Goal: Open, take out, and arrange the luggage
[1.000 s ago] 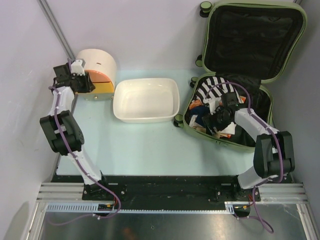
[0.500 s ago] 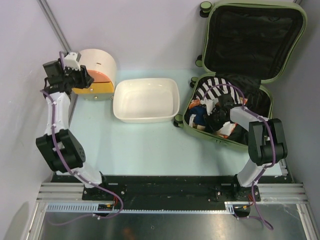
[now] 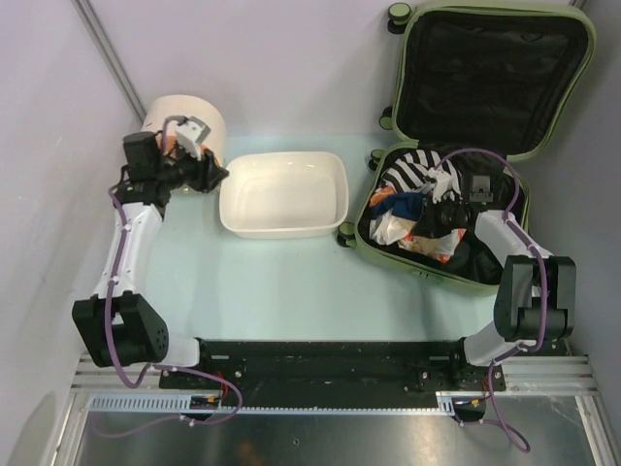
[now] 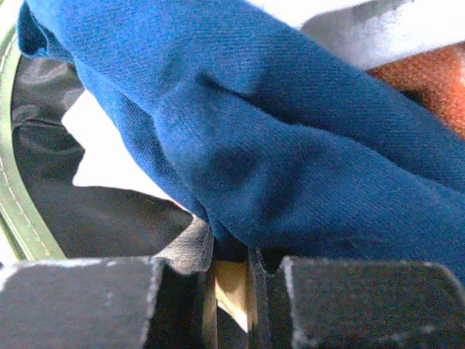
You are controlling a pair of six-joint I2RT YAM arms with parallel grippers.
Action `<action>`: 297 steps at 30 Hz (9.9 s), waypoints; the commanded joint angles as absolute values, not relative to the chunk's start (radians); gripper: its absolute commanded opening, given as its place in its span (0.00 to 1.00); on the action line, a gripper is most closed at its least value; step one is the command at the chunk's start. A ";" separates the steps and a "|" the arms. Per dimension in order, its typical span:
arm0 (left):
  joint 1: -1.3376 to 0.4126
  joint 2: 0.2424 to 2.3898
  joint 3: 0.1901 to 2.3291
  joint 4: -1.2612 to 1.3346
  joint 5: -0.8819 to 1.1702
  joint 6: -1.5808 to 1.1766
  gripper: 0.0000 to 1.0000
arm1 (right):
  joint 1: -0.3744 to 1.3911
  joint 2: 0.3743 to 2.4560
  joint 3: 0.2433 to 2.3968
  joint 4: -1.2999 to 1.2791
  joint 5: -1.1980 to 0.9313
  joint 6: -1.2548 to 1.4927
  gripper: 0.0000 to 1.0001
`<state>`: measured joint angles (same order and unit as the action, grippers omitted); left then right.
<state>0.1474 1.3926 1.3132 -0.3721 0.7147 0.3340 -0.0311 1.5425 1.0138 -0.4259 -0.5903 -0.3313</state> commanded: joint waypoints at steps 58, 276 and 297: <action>-0.805 2.076 1.793 -0.402 0.722 1.140 0.08 | 0.028 1.434 1.134 -0.738 -0.859 -0.916 0.49; 0.410 1.390 0.894 0.102 0.457 -0.953 0.00 | 0.374 1.376 1.183 0.043 -0.652 0.063 0.80; 0.456 1.693 1.129 0.109 0.440 -0.934 0.48 | 0.344 1.404 1.183 0.064 -0.670 0.064 0.80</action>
<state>0.4522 1.6802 1.0973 0.0536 0.4149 -0.9363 0.3481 1.4078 1.1488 0.0334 -0.6621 0.0734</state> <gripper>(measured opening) 0.389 0.801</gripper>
